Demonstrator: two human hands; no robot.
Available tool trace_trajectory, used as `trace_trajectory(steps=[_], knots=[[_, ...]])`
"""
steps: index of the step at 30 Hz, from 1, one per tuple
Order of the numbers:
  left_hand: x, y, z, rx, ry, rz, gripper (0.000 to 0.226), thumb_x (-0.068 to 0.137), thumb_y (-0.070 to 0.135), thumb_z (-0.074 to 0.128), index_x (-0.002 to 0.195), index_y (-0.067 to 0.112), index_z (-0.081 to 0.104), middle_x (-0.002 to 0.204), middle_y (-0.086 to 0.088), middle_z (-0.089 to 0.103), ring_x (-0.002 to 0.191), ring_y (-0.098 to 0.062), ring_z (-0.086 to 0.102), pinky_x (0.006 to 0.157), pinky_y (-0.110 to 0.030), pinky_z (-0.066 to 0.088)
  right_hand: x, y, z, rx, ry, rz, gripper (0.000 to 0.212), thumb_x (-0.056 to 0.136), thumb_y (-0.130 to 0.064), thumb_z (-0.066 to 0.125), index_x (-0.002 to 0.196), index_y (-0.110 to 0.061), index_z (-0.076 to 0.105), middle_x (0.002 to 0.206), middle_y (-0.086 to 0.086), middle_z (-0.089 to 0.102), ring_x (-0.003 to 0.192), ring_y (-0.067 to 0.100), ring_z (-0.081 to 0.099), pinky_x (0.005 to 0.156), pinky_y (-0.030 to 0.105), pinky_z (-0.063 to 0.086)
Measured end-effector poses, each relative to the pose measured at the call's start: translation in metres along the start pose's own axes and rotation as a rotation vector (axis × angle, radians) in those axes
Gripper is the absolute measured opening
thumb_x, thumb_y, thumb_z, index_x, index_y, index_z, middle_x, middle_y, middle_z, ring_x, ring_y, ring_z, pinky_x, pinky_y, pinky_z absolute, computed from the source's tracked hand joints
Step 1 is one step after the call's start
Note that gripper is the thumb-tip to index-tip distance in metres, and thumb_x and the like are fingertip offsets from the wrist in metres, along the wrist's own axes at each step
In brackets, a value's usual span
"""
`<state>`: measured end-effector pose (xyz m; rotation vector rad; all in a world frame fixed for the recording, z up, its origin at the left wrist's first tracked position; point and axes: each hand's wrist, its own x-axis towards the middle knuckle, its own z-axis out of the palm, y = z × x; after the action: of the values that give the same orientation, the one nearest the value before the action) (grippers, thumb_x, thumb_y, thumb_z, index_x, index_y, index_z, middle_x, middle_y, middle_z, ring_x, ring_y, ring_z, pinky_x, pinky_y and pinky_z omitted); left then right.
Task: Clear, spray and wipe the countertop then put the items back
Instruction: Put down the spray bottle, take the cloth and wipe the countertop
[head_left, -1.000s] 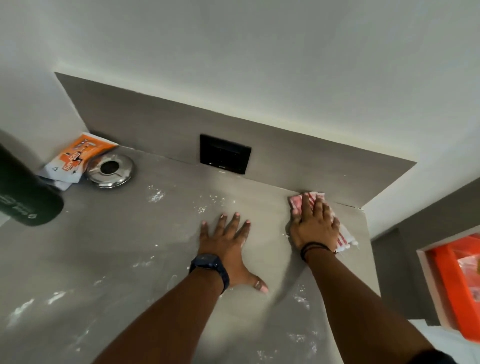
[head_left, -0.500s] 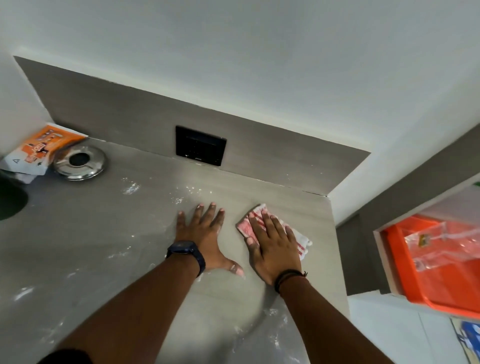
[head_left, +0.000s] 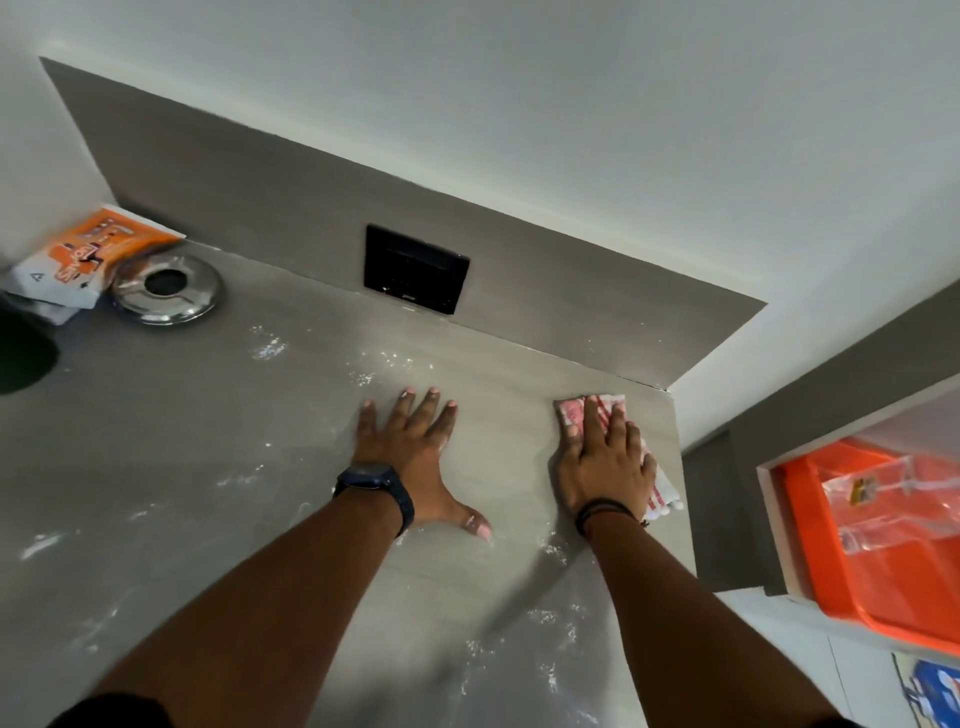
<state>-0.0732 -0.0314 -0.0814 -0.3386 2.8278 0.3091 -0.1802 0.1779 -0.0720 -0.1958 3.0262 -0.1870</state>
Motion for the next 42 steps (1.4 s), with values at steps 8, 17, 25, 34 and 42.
trace_trajectory(steps=[8, 17, 25, 34, 42], knots=[[0.001, 0.001, 0.006, -0.034, 0.039, -0.031, 0.159, 0.015, 0.109, 0.03, 0.148, 0.036, -0.017, 0.16, 0.007, -0.02, 0.146, -0.02, -0.02, 0.114, -0.06, -0.013, 0.023, -0.024, 0.002, -0.029, 0.004, -0.081, 0.057, 0.097, -0.043, 0.023, 0.152, -0.031, 0.013, 0.162, 0.002, 0.008, 0.147, 0.025, 0.009, 0.117, 0.05, 0.01], [-0.019, 0.0, 0.014, 0.045, -0.01, -0.131, 0.15, 0.027, 0.109, 0.022, 0.146, 0.032, -0.026, 0.158, 0.005, -0.027, 0.146, -0.022, -0.021, 0.112, -0.062, -0.009, -0.046, -0.053, 0.018, 0.004, -0.039, -0.403, 0.058, 0.094, -0.044, 0.025, 0.151, -0.036, 0.014, 0.162, 0.001, 0.008, 0.148, 0.025, 0.008, 0.117, 0.052, 0.006], [-0.063, -0.01, 0.013, 0.034, -0.098, -0.124, 0.154, 0.015, 0.11, 0.024, 0.144, 0.042, -0.025, 0.156, 0.008, -0.03, 0.146, -0.025, -0.02, 0.112, -0.066, -0.001, -0.134, -0.019, 0.023, 0.052, -0.061, -0.3, 0.055, 0.096, -0.046, 0.023, 0.15, -0.039, 0.015, 0.163, -0.003, 0.003, 0.148, 0.02, 0.002, 0.117, 0.051, 0.001], [-0.074, -0.013, 0.008, -0.018, -0.176, -0.113, 0.155, 0.014, 0.107, 0.037, 0.145, 0.045, -0.02, 0.157, 0.01, -0.029, 0.145, -0.026, -0.022, 0.108, -0.072, 0.0, -0.148, 0.054, 0.001, 0.053, -0.136, -0.114, 0.055, 0.098, -0.048, 0.027, 0.15, -0.043, 0.01, 0.163, 0.003, -0.001, 0.148, 0.026, 0.001, 0.119, 0.041, 0.005], [-0.067, -0.016, 0.016, -0.015, -0.093, -0.099, 0.156, 0.01, 0.109, 0.032, 0.143, 0.048, -0.022, 0.157, 0.011, -0.028, 0.144, -0.026, -0.023, 0.104, -0.072, -0.009, -0.116, 0.063, 0.005, -0.053, -0.022, -0.118, 0.058, 0.097, -0.051, 0.014, 0.152, -0.035, 0.005, 0.162, 0.002, -0.007, 0.148, 0.021, -0.008, 0.119, 0.041, -0.006]])
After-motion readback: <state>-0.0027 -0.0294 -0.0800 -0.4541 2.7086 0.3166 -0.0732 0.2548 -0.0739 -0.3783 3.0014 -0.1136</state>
